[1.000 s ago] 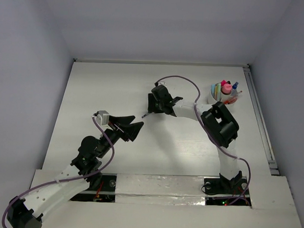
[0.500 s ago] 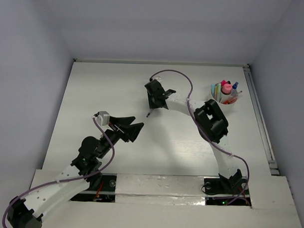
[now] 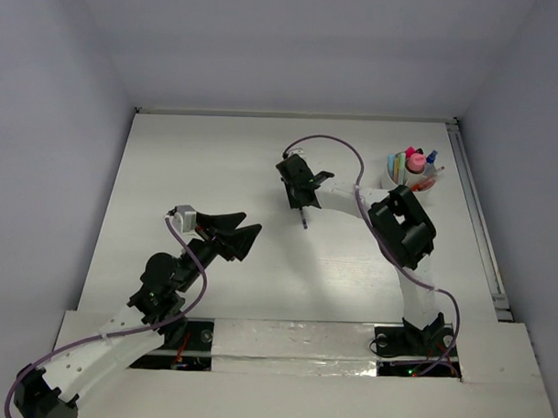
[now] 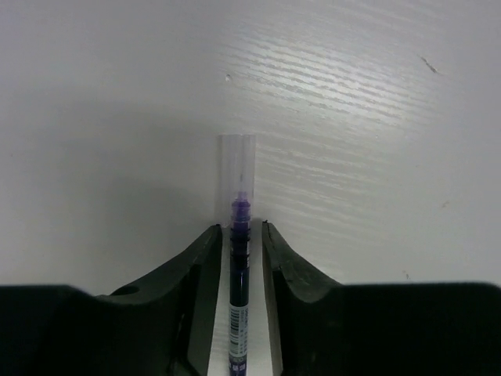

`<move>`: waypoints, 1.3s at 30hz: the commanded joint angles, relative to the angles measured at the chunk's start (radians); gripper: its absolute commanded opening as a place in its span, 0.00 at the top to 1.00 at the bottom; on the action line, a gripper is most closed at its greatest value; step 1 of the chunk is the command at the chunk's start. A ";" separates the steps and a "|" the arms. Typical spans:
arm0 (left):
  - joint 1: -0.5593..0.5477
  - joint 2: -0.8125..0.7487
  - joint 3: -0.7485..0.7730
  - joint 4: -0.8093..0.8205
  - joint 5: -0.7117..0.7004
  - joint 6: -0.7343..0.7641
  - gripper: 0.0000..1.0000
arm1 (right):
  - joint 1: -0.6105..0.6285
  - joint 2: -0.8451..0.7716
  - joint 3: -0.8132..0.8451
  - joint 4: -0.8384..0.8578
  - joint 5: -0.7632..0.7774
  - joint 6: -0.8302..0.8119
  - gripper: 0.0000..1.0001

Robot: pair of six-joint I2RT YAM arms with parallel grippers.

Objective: Sort the stationery into containers
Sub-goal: Pick up the pen from the center of the board, then place the pen in the storage box.

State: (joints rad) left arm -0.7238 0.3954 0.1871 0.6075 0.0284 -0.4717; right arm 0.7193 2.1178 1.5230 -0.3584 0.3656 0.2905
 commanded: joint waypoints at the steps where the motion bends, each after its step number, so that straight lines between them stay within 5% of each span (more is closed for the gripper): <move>1: 0.001 -0.009 -0.008 0.037 -0.007 0.008 0.36 | -0.003 -0.006 0.006 -0.042 -0.036 -0.071 0.64; 12: 0.001 -0.009 -0.005 0.031 -0.012 0.013 0.37 | -0.026 0.091 0.111 -0.113 -0.077 -0.099 0.61; 16: 0.001 -0.010 -0.005 0.028 -0.012 0.015 0.37 | -0.038 0.108 0.132 -0.140 -0.099 -0.091 0.86; 20: 0.001 -0.015 -0.005 0.026 -0.015 0.015 0.37 | -0.047 0.048 0.083 -0.100 -0.070 -0.082 1.00; 25: 0.001 -0.010 -0.005 0.028 -0.010 0.013 0.36 | -0.112 -0.224 -0.075 0.073 -0.007 -0.028 1.00; 32: 0.001 -0.012 -0.006 0.032 -0.004 0.008 0.36 | -0.291 -0.798 -0.541 0.617 0.168 0.025 1.00; 39: 0.001 -0.004 -0.006 0.043 0.010 0.004 0.36 | -0.487 -0.961 -0.737 0.910 0.492 -0.060 1.00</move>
State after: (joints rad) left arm -0.7238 0.3954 0.1871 0.6006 0.0246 -0.4721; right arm 0.2974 1.1385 0.8795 0.3378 0.6666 0.2722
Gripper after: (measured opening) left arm 0.636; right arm 0.057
